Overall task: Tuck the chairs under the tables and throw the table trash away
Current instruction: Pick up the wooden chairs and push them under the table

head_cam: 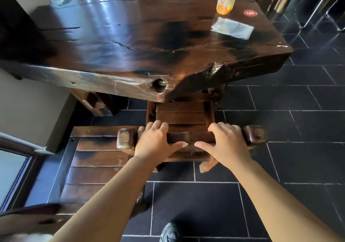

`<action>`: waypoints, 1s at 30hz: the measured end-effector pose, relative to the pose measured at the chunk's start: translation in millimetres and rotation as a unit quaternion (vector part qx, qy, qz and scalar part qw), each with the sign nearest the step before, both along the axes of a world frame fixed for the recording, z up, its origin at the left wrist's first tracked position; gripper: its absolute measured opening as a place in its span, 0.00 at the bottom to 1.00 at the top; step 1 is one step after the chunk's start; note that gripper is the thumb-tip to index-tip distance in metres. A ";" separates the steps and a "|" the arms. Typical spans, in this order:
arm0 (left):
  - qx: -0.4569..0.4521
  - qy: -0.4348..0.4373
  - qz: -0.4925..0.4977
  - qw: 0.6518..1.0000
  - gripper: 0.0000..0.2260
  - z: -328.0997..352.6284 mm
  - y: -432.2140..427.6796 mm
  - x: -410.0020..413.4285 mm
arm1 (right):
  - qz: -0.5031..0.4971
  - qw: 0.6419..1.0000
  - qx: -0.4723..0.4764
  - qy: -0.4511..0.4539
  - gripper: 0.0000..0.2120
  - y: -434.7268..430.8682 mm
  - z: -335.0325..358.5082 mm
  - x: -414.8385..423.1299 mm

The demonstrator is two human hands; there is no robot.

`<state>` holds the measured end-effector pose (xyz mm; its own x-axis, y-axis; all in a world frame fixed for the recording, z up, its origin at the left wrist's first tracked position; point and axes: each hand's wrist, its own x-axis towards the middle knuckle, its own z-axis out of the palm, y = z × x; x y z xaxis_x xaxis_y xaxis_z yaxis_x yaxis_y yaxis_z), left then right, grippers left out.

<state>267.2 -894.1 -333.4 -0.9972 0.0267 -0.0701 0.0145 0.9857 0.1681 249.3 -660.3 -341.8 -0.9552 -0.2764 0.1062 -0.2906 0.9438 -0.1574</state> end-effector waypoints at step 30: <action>0.008 -0.095 0.004 0.995 0.22 226.4 -94.4 262.1 | 0.023 0.969 0.001 -0.247 0.27 -97.1 232.8 257.9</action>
